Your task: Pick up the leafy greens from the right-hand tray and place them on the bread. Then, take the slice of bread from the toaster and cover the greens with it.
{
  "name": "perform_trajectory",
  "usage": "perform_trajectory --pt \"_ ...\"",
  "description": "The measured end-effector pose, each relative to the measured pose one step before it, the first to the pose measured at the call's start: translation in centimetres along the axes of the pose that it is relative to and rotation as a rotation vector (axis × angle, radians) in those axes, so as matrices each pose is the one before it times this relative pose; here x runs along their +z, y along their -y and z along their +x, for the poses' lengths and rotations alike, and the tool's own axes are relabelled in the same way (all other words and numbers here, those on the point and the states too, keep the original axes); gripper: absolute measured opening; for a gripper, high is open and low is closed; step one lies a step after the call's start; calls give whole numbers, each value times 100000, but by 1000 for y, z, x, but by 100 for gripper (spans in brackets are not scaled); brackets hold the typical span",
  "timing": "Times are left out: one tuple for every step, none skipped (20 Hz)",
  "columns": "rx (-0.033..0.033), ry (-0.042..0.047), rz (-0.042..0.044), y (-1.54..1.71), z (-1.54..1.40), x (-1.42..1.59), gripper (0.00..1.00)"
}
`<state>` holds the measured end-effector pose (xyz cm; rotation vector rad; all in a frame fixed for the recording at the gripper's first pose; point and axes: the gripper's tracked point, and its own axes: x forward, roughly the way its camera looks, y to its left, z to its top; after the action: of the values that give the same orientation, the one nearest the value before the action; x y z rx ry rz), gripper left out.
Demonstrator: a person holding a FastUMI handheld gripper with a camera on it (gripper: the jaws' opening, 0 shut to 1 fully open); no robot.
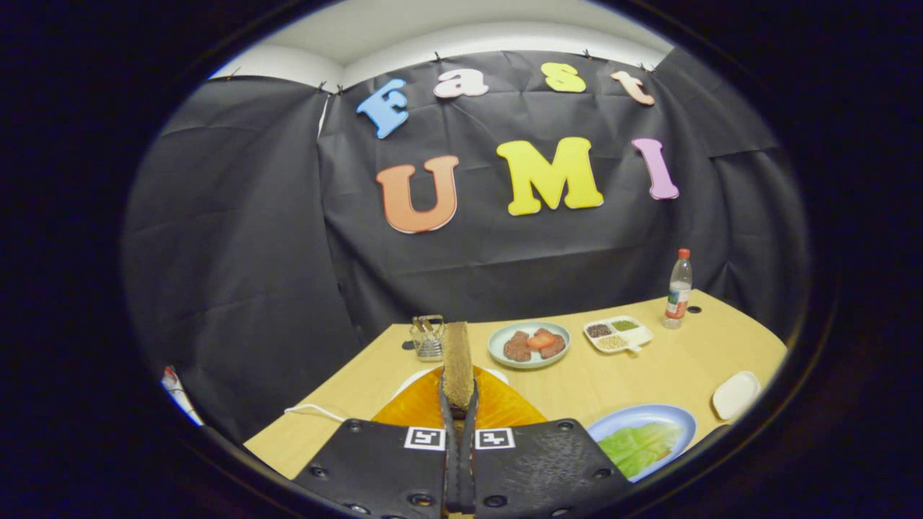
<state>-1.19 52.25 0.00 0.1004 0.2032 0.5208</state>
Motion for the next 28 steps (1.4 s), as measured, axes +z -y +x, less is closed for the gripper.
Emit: perform_trajectory --pt "897 1732 898 -216 -517 722 0" --pt "928 1609 785 -111 -613 887 0" --pt "925 1613 700 -94 -487 802 0" --pt "734 1573 387 -39 -660 793 0" --pt "563 1574 -56 78 -750 698 0" --pt "420 1489 -11 177 -694 742 0" --pt "116 1354 -374 323 -635 573 0" --pt "-127 999 -324 526 -723 513 0" --pt "-65 674 -315 718 -608 277 0" --pt "-380 521 -365 857 -602 248 0" --pt "-794 380 -243 1073 -654 102 0" --pt "-1254 440 76 1316 -671 -29 0" --pt "-1090 41 210 1243 -574 -253 0" --pt "-942 -357 24 1249 -548 -396 0" --pt "-1306 -383 -116 1301 -373 -432 0" --pt "-1207 -665 -332 1209 -355 -596 0" --pt "-1425 -893 -239 1198 -71 -766 0" --pt "-959 -1126 108 1034 29 -813 0" --pt "-1326 -1274 11 958 139 -876 0" --pt "-1363 -2158 -25 927 240 -1096 0" --pt "-1186 -2097 403 804 329 -1129 0" --pt "-670 -1529 848 577 208 -757 0" --pt "-330 -1180 1060 335 274 -525 0" --pt "-464 -617 773 401 214 -403 0" --pt "-538 -455 276 313 248 -263 0" --pt "-148 -318 208 301 126 -296 0" --pt "-541 -297 637 348 202 -420 0" --pt "-298 -724 779 256 336 -587 0"
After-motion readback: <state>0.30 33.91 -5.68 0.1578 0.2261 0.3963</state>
